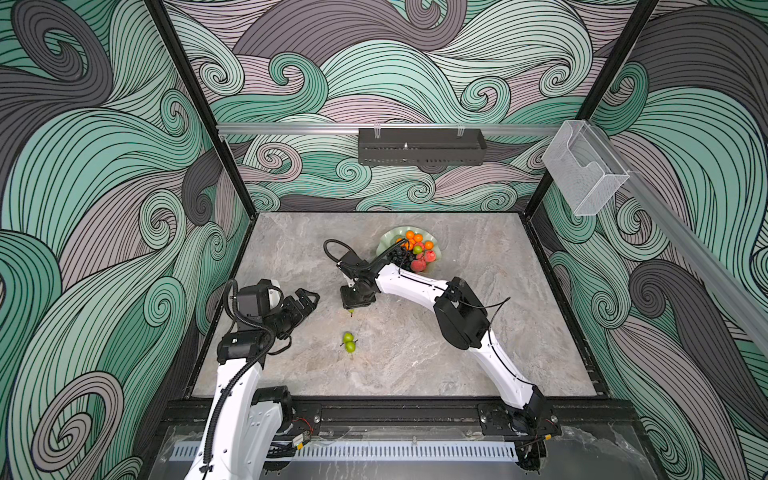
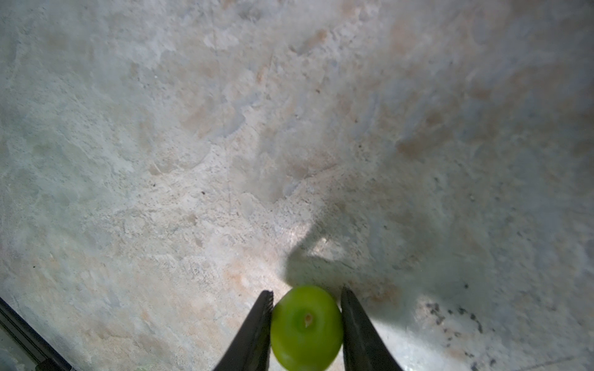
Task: Place and organize the fake fruits in the fruit bowl
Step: 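Close the left gripper on a green pear while the right gripper lifts its pear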
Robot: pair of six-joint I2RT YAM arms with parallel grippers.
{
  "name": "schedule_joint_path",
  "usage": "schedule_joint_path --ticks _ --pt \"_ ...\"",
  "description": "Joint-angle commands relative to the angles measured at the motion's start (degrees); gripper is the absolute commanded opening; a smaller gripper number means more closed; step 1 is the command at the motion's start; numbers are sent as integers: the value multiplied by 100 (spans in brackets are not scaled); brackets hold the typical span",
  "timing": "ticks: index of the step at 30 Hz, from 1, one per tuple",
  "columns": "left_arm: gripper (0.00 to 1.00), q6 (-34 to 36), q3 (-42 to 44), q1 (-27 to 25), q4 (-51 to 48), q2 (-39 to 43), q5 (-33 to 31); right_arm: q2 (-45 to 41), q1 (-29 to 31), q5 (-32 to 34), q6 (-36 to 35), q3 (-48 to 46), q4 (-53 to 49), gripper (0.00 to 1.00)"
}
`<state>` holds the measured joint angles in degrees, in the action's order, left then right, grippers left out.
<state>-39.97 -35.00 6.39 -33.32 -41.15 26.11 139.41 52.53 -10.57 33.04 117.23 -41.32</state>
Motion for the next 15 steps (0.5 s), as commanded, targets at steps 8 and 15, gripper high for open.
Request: schedule_joint_path --ticks 8,15 --pt "98 6 109 29 607 -301 629 -278 -10 -228 -95 -16 -196 33" --pt "98 -109 -162 -366 833 -816 619 -970 -213 -257 -158 -474 -181 33"
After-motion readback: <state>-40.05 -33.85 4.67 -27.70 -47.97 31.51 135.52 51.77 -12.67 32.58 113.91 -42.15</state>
